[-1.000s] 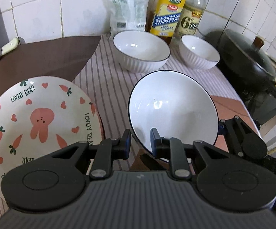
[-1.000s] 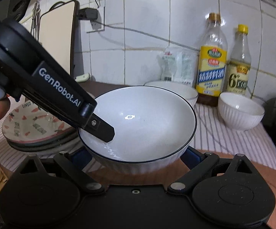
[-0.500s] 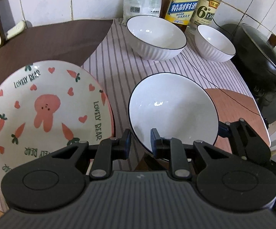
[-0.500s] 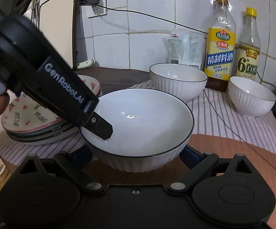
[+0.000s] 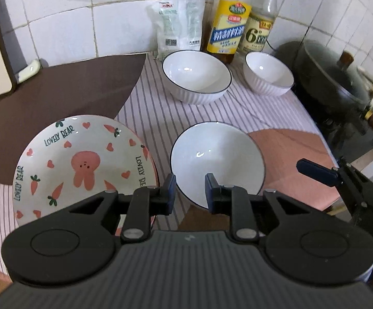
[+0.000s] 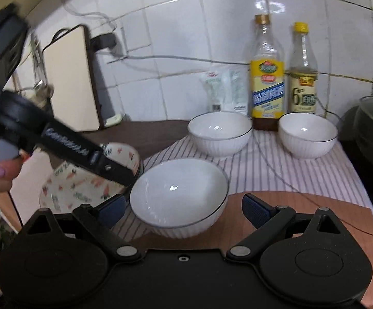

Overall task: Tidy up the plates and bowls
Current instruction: 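Reach the left tool to a second white bowl and grasp its rim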

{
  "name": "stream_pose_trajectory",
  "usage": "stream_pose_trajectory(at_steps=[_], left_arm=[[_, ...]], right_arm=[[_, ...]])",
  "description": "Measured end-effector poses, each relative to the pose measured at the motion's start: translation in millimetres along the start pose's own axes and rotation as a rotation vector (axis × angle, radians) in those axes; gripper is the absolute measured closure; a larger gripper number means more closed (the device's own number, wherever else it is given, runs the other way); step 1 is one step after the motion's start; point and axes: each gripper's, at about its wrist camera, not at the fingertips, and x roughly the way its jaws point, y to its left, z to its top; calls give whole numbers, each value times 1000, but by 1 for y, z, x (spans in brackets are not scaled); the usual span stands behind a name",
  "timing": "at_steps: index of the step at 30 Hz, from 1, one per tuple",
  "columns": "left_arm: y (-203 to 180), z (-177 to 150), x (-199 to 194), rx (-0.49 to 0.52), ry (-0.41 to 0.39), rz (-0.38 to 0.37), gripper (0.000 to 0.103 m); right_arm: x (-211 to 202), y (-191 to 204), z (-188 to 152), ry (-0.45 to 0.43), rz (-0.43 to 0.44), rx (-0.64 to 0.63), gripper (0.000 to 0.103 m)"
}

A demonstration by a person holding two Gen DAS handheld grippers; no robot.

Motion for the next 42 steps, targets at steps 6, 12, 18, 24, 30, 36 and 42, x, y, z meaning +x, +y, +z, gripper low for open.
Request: stream_pose_trajectory(at_steps=[6,12,18,24,30,36,42], left_arm=[[10,21,-29,-3,-24,-4,79],[20,51,-43,19,-49,1,71],[28,82,-27,30,-59,15,59],[30,95,18,-42,-50,19,54],[42,109,64,-77,-65,27,54],[48,125,108,-92,-52,23,54],[47,135,144,-53,2,47,61]], right_arm=[[2,3,30,132,-104,86,15],[2,1,56,86,-49,163,15],[27,-12,77,65,-56,209,17],[68,-44,87,96,-18,371,24],[105,-76,87,139,-42,484,33],[143,-99,84,196,-74,556,46],[164,-108,85,213,-133,537,57]])
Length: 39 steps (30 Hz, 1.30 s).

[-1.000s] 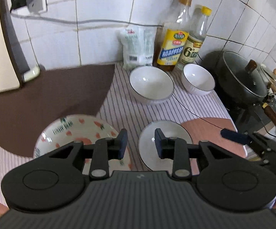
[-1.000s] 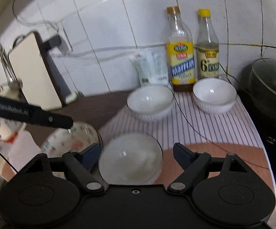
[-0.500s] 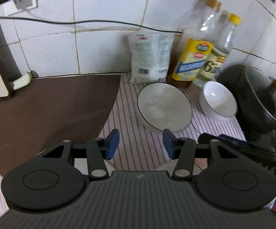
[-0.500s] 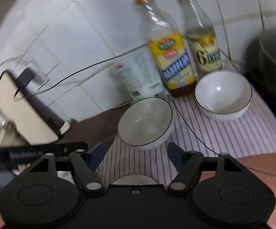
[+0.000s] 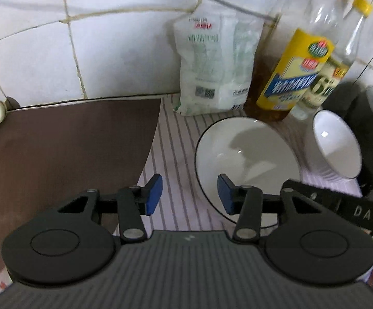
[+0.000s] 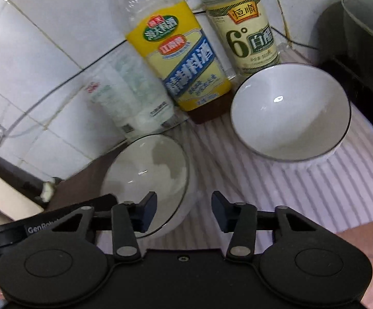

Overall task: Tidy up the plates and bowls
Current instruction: 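Reach the left tool to a second white bowl and grasp its rim, then lower the second bowl into the first bowl with the left tool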

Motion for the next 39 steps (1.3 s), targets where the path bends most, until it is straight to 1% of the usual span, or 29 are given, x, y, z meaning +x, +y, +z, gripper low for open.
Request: stream_pose_trajectory(at_steps=[1,2,3,4,5,6,7,12,15,18,23,33,39], left_arm=[[2,0,2,-3,6,-8,65],[4,1,5,-6,17,-20,67],[5,1,7,-7,26,-33,72],[6,0,8,-11,28,-54,78],[7,0,9,-13,32,-72,81],[6,-1,10,-16,38,-91,86],[6,-1,11,-16,40,-99,89],[1,-6,9,-5,21,-85,89],[0,-6,7,-11,22,-84,89],[-1,-7,3,-8,27,-79,89],[-1,-14,-12,-3,35,-81,89],[-10,-29,-79,65,-16,-86,89],[-17,-45,-117,80,-19,-78,89]], right_arm=[[2,0,1,4,-4,-11,63],[5,0,2,5,-8,-18,66],[6,-1,3,4,-8,-24,72],[7,-1,3,3,-2,-27,75],[9,-1,3,3,6,-29,78],[10,-1,4,3,12,-31,83],[11,-1,4,5,18,-33,85],[15,1,4,-5,11,-55,85],[15,-1,4,-2,16,-39,85],[12,3,-1,-5,-2,-54,86],[-3,7,-8,-14,26,-37,86],[-66,19,-25,-79,73,-51,85],[-101,25,-43,-91,100,-68,85]])
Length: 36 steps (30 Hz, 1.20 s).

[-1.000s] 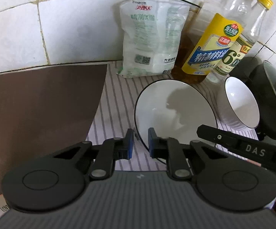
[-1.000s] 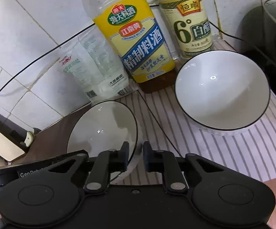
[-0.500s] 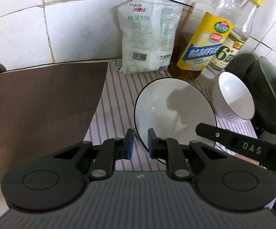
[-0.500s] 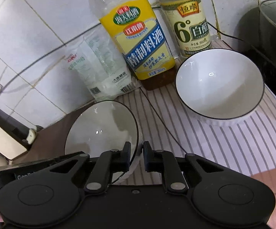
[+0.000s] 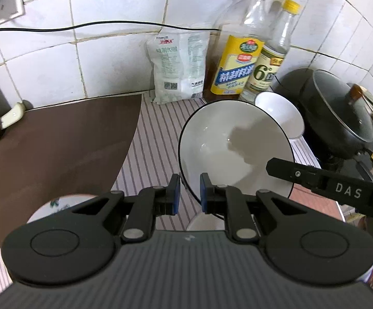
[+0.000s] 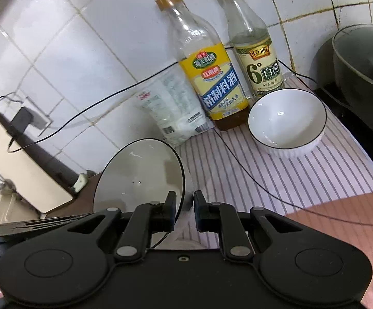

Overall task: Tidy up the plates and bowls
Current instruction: 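Lower the second bowl into the first bowl with the left tool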

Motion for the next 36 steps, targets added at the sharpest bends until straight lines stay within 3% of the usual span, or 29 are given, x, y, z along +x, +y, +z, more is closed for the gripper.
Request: stream_pose_trajectory(at_steps=[10,20,36], left_arm=[[-11,-30,-24,8,33,4,89],[-13,-58,-9,7,98,-3,89],[-13,-68,4,7,133,14,89]], right_arm=[[-28,1,-31,-6,6,-3,85],[-26,-9,-62,18,-23,-9,85],[-19,-12,-73,19,-37,-81,85]])
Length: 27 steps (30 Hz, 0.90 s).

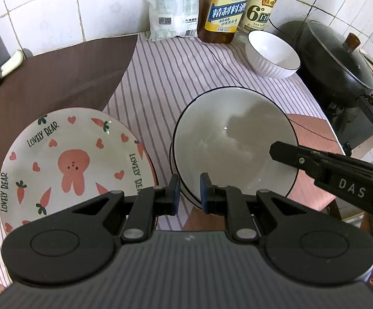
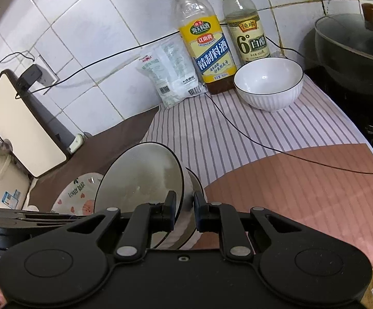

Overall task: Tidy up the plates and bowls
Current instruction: 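Lower the second bowl into the first bowl with the left tool, then release and grasp the third white bowl's rim with the left tool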

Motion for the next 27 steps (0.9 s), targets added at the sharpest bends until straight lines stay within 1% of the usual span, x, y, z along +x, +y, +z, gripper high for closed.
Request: stream_pose_trajectory(at_steps=[5,11,13,15,21,23,25,27], left_arm=[[-1,0,1,3,1,4,89],[-1,1,2,3,-8,12,88],[-3,1,3,8,-16,31,87],[-4,1,4,24,-17,51,87],[0,1,6,2,-7,35,86],[1,3,5,-1,0,25,86],[3,5,1,-3,-1,11,83],[3,8,-6,2,-16,-2,81]], right_arm=[[4,0,-3,13,-19,-33,85],[5,3,-5,-2,-37,-85,85],[6,3,-5,-7,-42,-99,85],[6,2,-6,-12,-38,-102,85],[4,0,-10,-32,-17,-124,85],[-1,1,-11,-51,-1,-141,85],[-9,1,-11,-82,17,-165,83],[-19,3,-8,-121,10,-209,83]])
